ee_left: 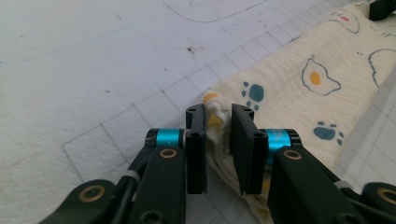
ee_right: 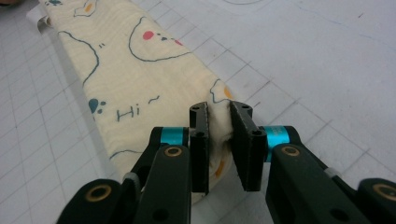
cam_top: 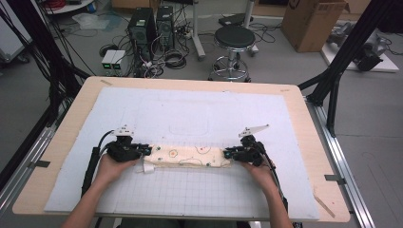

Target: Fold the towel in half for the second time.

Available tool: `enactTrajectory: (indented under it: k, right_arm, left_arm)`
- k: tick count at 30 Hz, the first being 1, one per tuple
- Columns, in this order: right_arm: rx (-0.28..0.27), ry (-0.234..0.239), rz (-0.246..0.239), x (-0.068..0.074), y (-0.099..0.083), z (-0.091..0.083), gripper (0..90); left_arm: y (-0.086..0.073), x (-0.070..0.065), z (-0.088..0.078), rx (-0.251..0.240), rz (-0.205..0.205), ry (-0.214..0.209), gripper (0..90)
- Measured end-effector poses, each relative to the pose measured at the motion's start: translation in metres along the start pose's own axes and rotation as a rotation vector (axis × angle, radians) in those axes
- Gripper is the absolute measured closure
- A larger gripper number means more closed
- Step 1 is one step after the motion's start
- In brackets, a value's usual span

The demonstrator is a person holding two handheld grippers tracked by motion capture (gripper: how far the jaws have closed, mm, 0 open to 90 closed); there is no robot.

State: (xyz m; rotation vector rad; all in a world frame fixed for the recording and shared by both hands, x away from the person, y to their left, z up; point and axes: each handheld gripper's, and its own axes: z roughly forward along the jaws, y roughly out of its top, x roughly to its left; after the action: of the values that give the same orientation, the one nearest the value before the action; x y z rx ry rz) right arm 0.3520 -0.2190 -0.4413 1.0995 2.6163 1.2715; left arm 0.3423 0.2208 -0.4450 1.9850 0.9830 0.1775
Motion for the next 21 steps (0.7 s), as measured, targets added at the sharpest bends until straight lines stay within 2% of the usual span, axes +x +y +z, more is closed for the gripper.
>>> enactTrajectory:
  k: [8, 10, 13, 16, 18, 21]
  right_arm:
    - [-0.020, -0.029, -0.020, 0.006, 0.007, -0.009, 80.6]
    - [-0.019, -0.043, -0.025, 0.007, 0.011, -0.010, 80.6]
    - [-0.019, -0.072, -0.035, 0.007, 0.016, -0.009, 80.7]
    - [-0.035, -0.087, -0.011, 0.002, 0.020, -0.009, 80.6]
    - [-0.045, -0.100, 0.007, -0.002, 0.023, -0.009, 80.6]
    - [-0.056, -0.119, 0.013, -0.007, 0.029, -0.007, 80.6]
  left_arm:
    - [0.004, 0.001, -0.005, -0.037, 0.010, 0.032, 80.9]
    - [0.009, 0.000, -0.005, -0.032, 0.022, 0.046, 81.0]
    - [0.017, 0.000, -0.006, -0.051, 0.033, 0.062, 81.2]
    - [0.023, 0.003, -0.005, -0.064, 0.018, 0.076, 81.2]
    - [0.028, 0.006, -0.003, -0.060, 0.025, 0.092, 81.2]
    - [0.034, 0.008, 0.003, -0.074, 0.013, 0.115, 81.1]
